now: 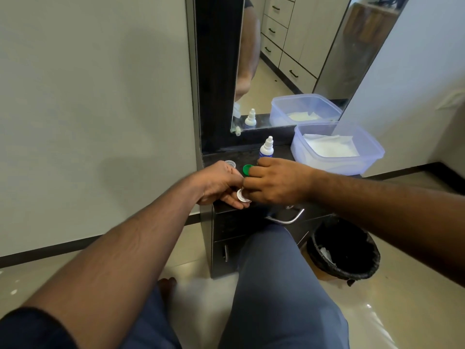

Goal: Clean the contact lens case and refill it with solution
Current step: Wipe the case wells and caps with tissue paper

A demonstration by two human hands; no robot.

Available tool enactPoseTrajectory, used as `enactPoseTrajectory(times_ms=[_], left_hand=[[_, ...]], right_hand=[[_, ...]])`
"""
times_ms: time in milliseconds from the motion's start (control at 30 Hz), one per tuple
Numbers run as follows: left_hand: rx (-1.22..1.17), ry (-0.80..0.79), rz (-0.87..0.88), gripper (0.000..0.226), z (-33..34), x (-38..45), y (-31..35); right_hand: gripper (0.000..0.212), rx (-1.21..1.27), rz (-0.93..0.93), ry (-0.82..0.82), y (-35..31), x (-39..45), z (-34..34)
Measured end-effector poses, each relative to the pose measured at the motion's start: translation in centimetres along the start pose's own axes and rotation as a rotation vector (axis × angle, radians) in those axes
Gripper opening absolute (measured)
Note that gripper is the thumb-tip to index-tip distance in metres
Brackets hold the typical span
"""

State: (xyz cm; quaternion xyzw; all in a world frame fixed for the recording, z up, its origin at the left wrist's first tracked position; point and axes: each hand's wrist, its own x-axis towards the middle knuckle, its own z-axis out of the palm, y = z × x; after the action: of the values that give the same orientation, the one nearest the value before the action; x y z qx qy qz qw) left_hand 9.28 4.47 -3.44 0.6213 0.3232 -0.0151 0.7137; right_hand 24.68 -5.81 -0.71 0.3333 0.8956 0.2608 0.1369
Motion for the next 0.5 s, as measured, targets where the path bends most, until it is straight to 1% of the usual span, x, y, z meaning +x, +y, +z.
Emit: enactPoseTrajectory(times_ms=[67,100,167,233,300,367,400,433,467,500], left_hand=[[0.004,0.008,0.011,0.021,0.1,-0.1,0.0],[0.006,0.012,0.017,0.021,0.1,-0.1,0.1],[0.009,0.028,0.028,0.021,0.2,-0.2,0.1],[0.001,0.05,0.036,0.02,0.3,-0.2,0.0],[-0.005,0.076,0.039,0.018,0.5,-0.1,-0.1],[0.001,0.1,0.033,0.016,0.7,0.0,-0.1],[0.007,0.109,0.031,0.015,0.7,0.0,-0.1],[0.009,0.115,0.032,0.014,0.7,0.0,-0.1],[0.004,0.122,0.034,0.013,0.6,0.0,-0.1],[-0.015,0.131,0.036,0.014,0.6,0.0,-0.2]], right_hand=[[0.03,0.03,0.058,-0.009,-0.7,-0.1,0.3],[0.031,0.05,0.091,0.004,-1.1,-0.1,0.4],[0.026,0.096,0.178,0.057,-2.1,-0.4,0.7],[0.02,0.16,0.316,0.065,-3.2,-0.3,0.8],[0.026,0.296,0.541,0.034,-4.6,0.4,0.3],[0.029,0.546,0.861,-0.058,-5.7,1.9,-0.6],[0.027,0.71,1.017,-0.102,-5.9,2.7,-1.1],[0.024,0.91,1.166,-0.106,-5.8,3.4,-1.5],[0.021,1.13,1.314,-0.067,-5.6,3.9,-1.5],[0.019,1.374,1.471,0.026,-5.2,4.3,-1.4]])
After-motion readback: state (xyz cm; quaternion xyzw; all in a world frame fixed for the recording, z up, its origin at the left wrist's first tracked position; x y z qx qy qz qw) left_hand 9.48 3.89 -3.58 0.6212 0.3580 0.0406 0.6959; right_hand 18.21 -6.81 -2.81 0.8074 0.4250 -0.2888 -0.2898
